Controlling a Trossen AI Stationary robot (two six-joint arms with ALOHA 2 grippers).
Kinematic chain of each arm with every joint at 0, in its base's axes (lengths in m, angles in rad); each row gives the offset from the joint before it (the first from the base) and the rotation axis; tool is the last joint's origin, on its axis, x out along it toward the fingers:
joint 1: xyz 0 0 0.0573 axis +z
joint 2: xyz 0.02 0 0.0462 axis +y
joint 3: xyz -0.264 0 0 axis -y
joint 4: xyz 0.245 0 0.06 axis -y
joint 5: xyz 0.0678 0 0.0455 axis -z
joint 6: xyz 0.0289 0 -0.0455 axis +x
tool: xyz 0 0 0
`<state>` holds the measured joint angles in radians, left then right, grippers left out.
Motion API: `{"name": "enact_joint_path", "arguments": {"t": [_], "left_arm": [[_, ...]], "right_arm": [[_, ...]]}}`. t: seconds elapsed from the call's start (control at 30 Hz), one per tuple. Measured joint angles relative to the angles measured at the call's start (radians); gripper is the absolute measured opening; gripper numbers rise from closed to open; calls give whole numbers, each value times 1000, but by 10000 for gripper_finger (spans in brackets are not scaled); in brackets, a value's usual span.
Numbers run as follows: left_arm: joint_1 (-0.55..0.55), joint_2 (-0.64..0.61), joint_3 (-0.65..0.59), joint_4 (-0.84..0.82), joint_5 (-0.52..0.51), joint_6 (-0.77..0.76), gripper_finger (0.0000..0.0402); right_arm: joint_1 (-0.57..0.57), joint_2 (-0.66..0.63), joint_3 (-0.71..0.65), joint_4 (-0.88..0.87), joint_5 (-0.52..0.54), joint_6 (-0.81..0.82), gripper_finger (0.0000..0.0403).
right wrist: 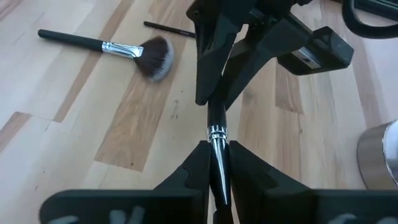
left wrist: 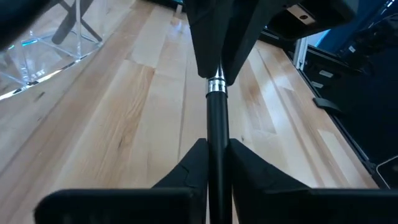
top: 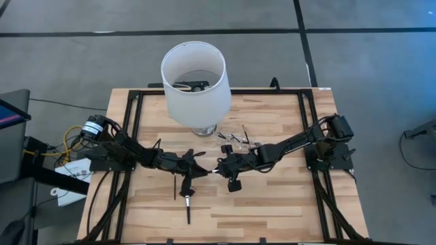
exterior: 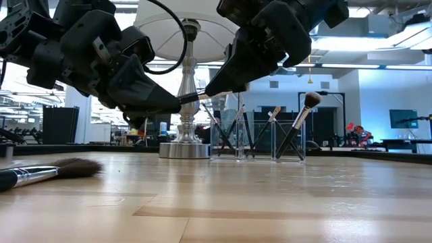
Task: Put items in baskets/containers
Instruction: Put the blush brush into the transparent organizer
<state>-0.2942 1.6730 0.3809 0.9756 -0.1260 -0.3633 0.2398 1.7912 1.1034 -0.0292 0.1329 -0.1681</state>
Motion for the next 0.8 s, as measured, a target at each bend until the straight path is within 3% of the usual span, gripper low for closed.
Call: {"name": "enact_joint_path", "arguments": {"t": [0.23,0.5,0.67,0.8], "left_arm": [[1,-1,0,13,-32,0,41],[1,-9,0,53,-57,8,39],[1,-16,1,185,-109,103,43],[-2,-16,1,315,-112,215,39]], "right_arm": [[3,-23,9,-7,75,33,61],[35,-186,107,-178,179,40,111],[105,-346,146,-252,235,53,143],[168,-444,80,-244,238,155,162]]}}
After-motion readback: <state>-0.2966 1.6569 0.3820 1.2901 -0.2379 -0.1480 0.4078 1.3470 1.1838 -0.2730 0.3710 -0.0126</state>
